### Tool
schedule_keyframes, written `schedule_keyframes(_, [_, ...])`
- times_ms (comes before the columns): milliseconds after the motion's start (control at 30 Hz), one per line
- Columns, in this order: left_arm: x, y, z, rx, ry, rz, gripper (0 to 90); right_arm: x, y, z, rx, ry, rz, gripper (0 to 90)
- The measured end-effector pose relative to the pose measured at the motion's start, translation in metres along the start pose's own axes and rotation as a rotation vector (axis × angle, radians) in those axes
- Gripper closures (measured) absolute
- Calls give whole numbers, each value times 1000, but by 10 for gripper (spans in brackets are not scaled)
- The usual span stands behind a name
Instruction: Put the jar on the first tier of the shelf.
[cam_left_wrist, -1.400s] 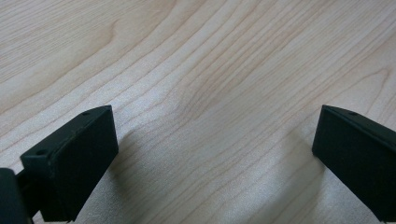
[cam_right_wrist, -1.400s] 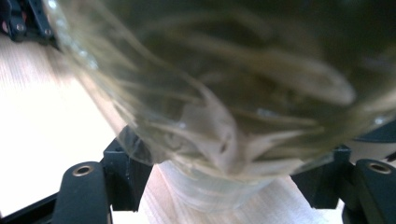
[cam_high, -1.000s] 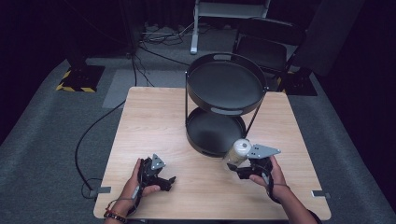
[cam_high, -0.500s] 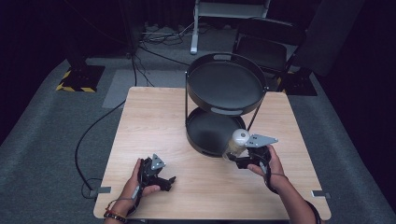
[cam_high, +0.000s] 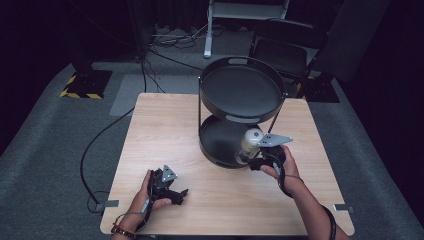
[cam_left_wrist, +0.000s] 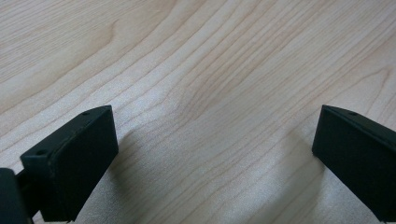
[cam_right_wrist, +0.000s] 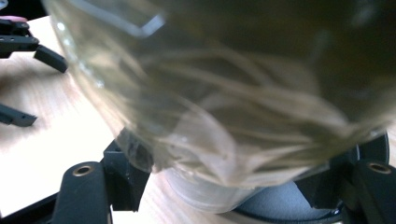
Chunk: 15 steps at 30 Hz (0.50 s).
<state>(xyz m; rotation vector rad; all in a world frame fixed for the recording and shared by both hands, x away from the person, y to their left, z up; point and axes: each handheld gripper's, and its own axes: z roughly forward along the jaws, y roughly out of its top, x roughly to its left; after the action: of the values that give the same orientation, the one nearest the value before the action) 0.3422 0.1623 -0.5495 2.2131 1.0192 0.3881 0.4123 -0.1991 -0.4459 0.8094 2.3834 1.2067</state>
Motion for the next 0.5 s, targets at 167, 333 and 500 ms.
schedule_keyframes(167, [0, 0, 0, -1, -1, 0, 0, -5, 4, 11, 4, -14, 10, 299])
schedule_keyframes(333, [0, 0, 0, 0, 0, 0, 0, -10, 2, 21, 14, -24, 30, 299])
schedule_keyframes(500, [0, 0, 0, -1, -1, 0, 0, -14, 0, 30, 29, -39, 41, 299])
